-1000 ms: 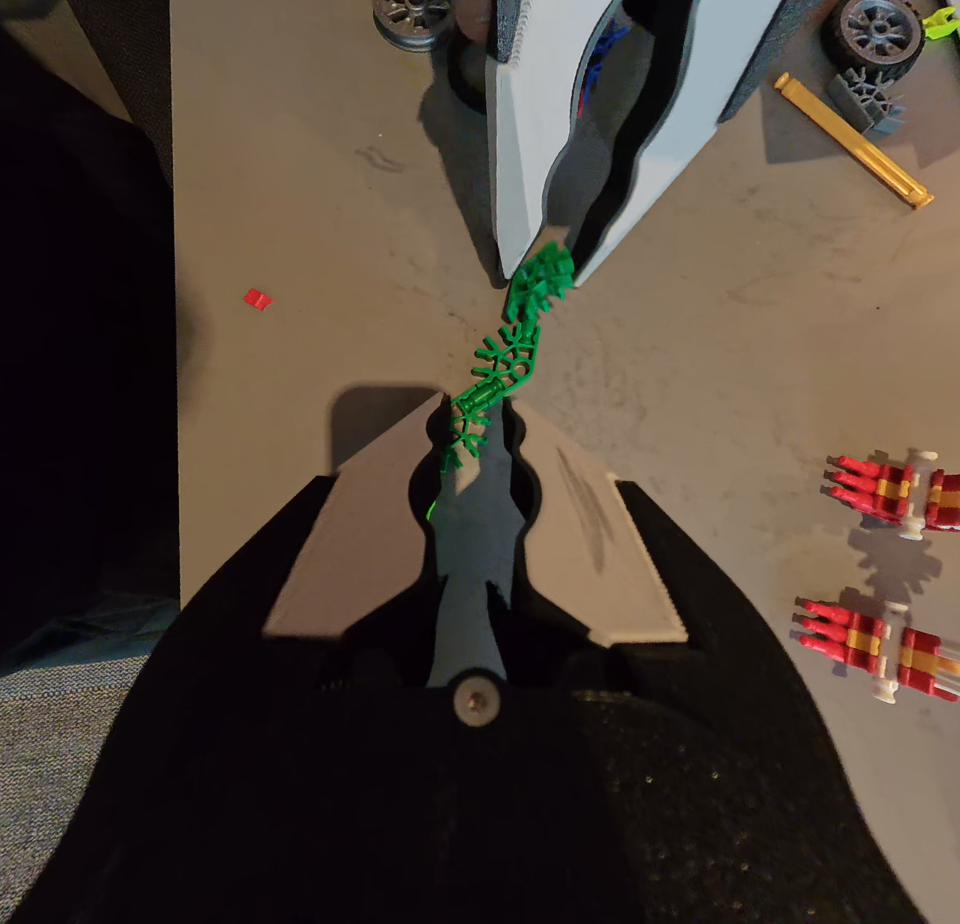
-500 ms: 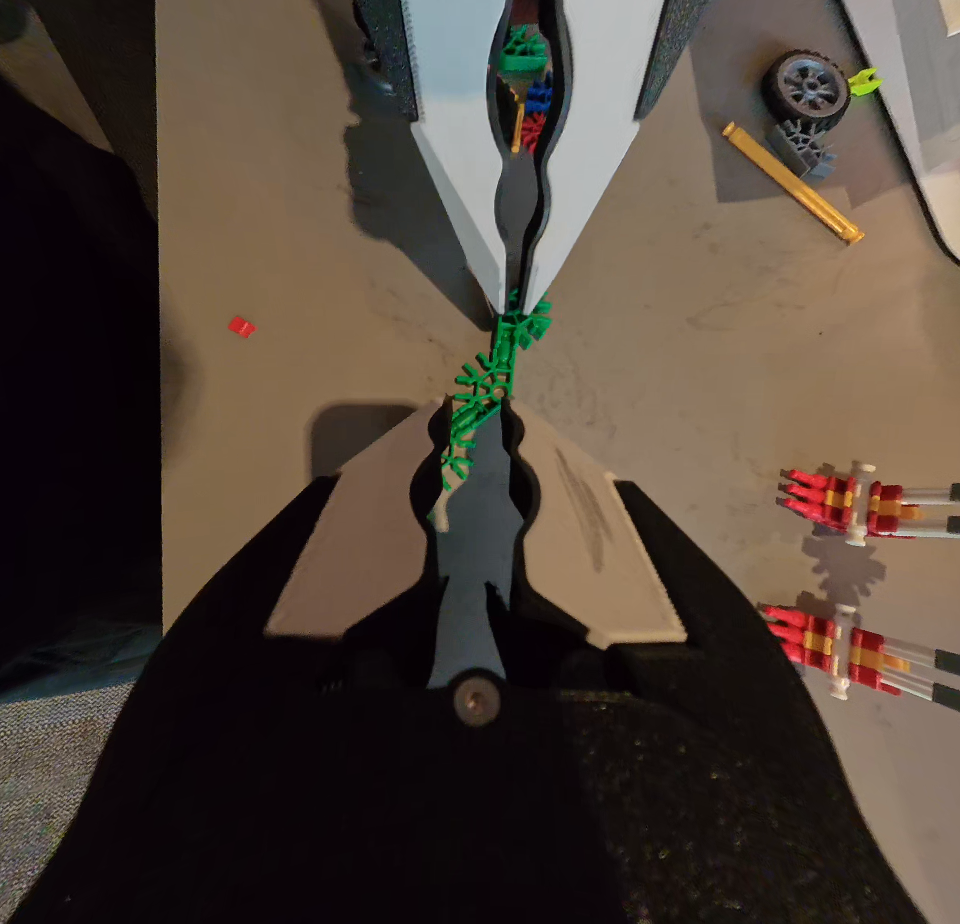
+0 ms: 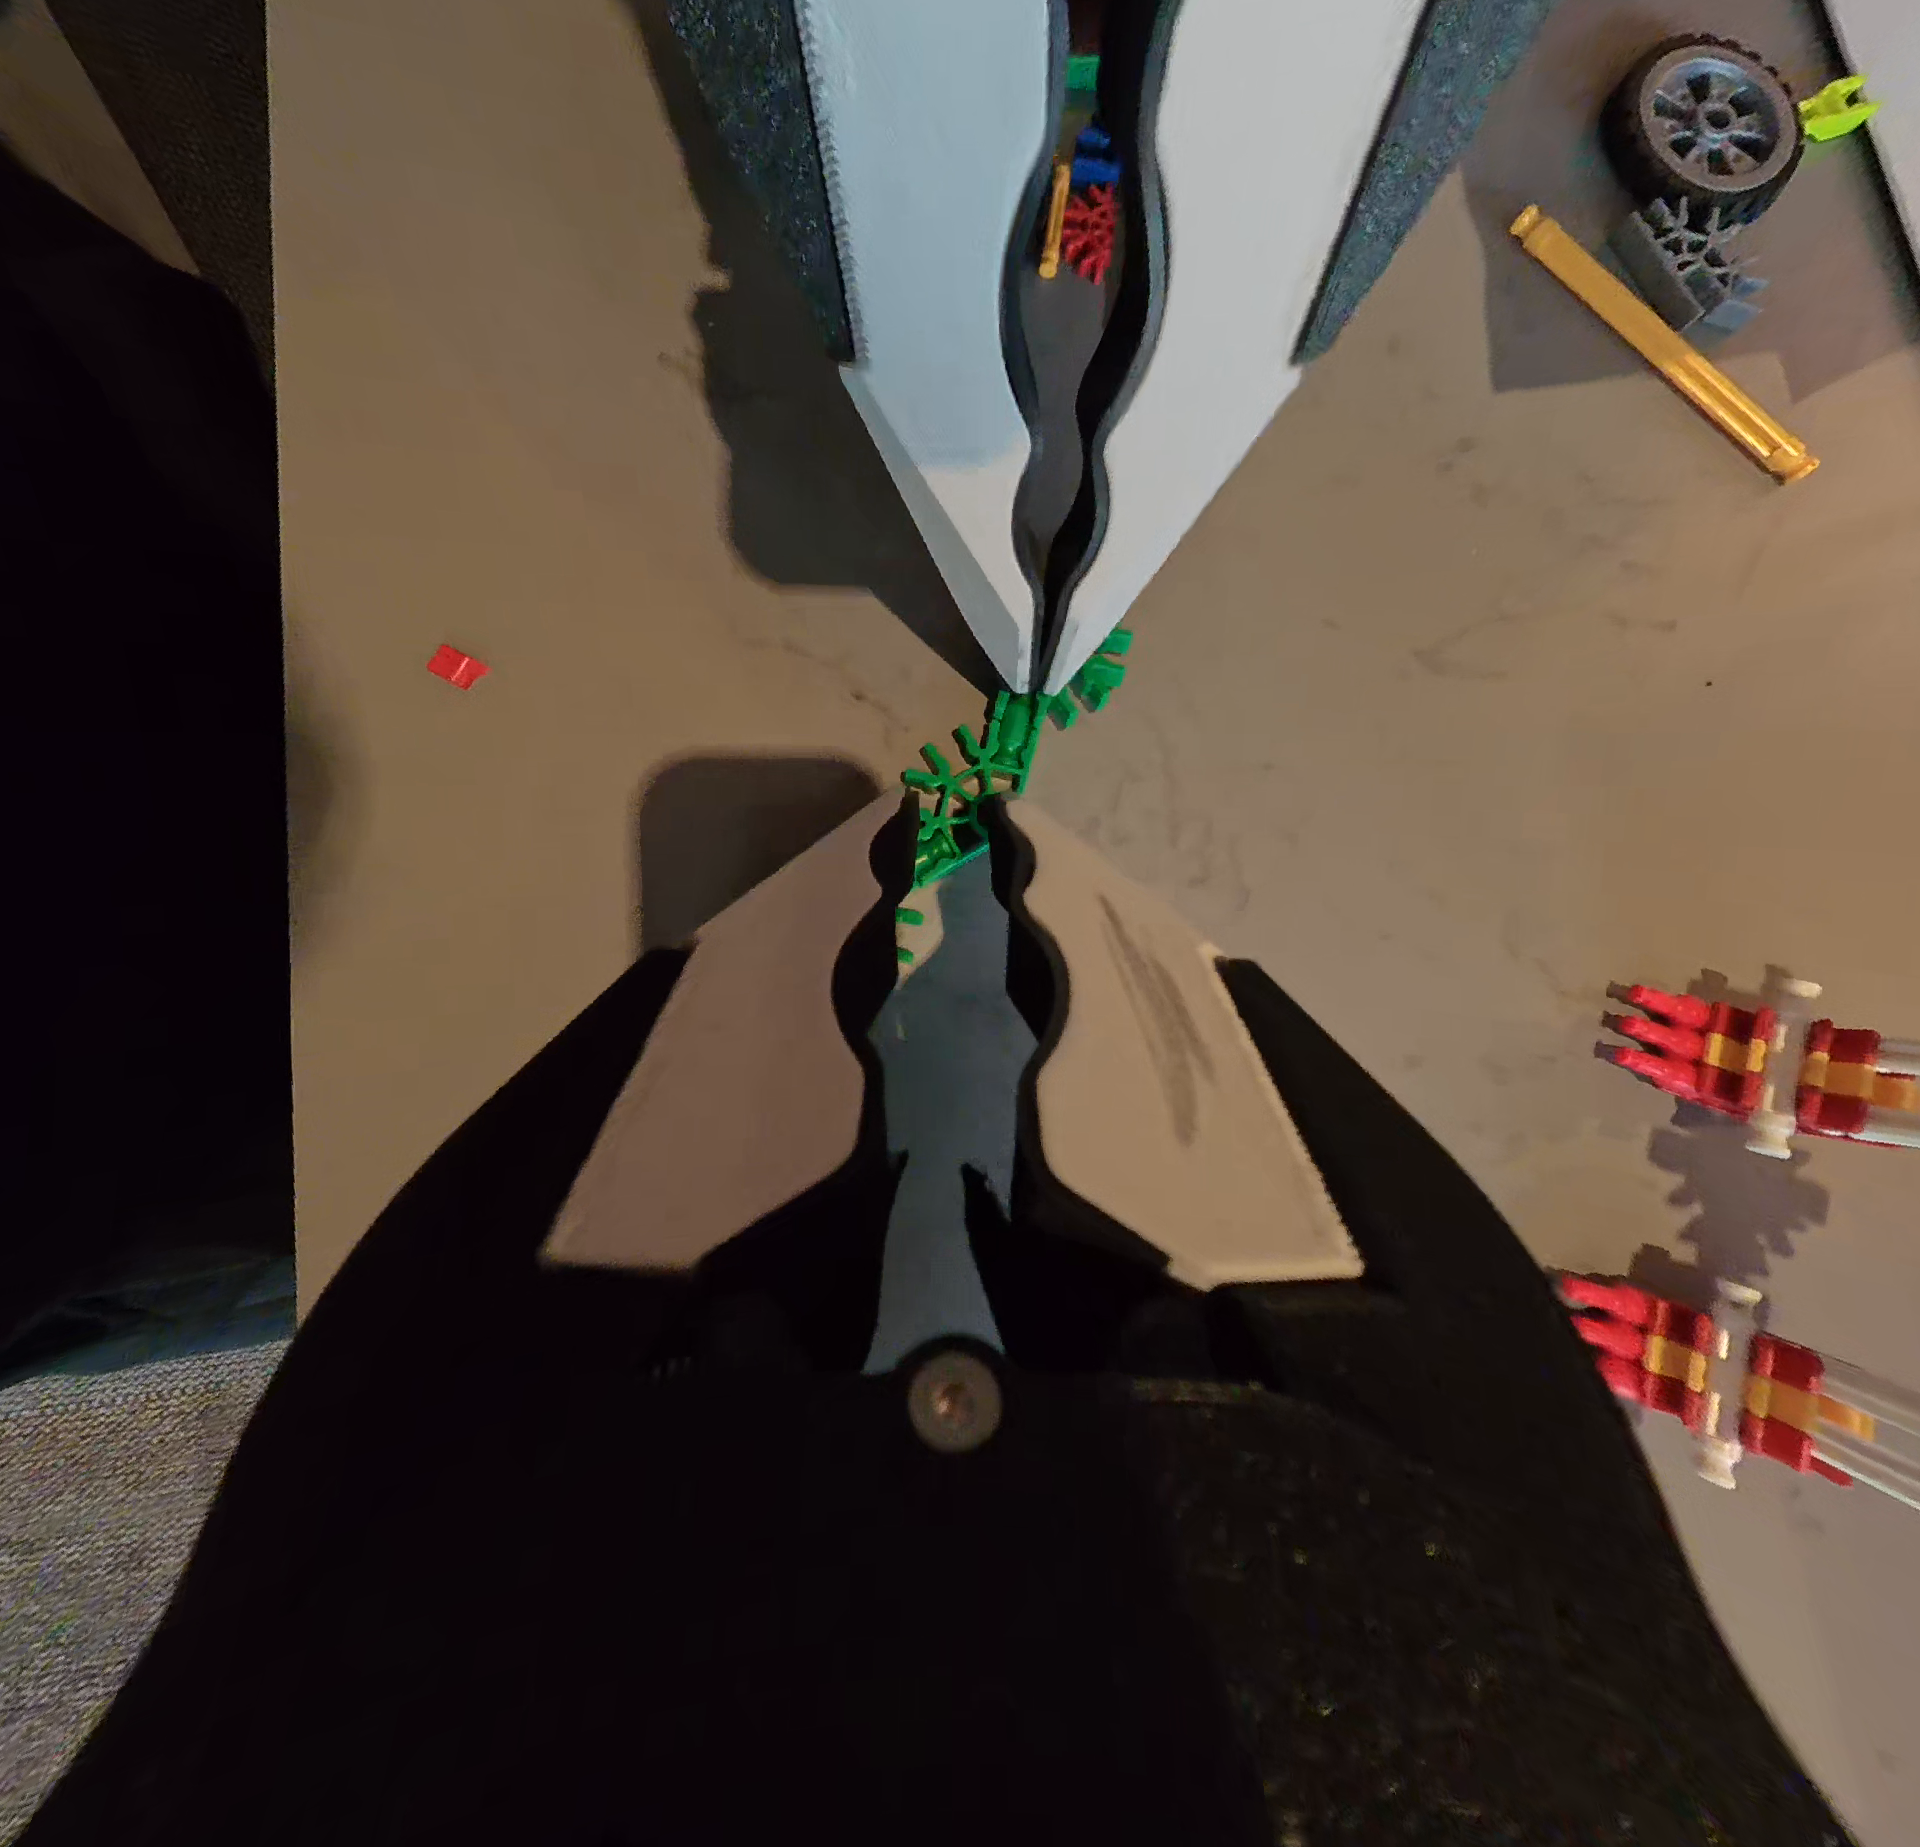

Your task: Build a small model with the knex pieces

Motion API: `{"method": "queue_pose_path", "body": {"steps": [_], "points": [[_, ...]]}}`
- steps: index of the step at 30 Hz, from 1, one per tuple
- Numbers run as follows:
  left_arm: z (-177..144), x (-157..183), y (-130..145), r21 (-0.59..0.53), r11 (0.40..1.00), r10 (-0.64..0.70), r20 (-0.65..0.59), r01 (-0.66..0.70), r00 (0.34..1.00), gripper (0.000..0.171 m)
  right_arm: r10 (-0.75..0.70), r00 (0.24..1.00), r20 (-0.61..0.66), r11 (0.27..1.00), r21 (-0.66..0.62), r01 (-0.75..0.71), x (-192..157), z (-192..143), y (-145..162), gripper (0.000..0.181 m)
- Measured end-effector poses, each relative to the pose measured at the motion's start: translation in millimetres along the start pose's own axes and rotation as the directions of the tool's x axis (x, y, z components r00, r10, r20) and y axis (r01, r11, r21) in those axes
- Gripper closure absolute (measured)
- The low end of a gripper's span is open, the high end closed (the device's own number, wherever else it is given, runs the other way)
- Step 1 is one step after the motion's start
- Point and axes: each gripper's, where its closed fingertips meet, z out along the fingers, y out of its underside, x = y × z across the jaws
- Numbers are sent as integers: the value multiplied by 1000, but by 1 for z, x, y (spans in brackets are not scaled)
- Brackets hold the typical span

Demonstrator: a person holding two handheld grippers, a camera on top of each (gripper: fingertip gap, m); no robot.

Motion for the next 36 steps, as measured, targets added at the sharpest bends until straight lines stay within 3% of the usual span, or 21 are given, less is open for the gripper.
{"method": "queue_pose_path", "body": {"steps": [7,11,14,16,22,27,36], "points": [[6,1,-3,-57,998,-2,-19,1,1000,171,13,1000,27,1000,-2,-13,-3,0,1,170],[6,-1,-4,-75,996,46,45,-43,998,171,18,1000,8,1000,10,-18,-2,-3,1,169],[-8,6,-5,-4,1000,13,6,-12,1000,166,37,999,22,997,73,-39,-6,-15,-8,166],[-23,4,-4,46,998,-38,27,37,999,164,34,999,-15,999,37,-33,-3,-16,-1,163],[-46,4,20,62,989,-138,120,131,983,157,13,999,-37,999,-38,-14,-8,-5,8,153],[-54,7,49,24,985,-174,189,172,966,151,14,999,-48,999,-44,-16,-7,-3,7,156],[-92,0,80,102,957,-289,277,270,916,151,-5,999,-36,998,-65,2,-11,-6,11,161]]}}
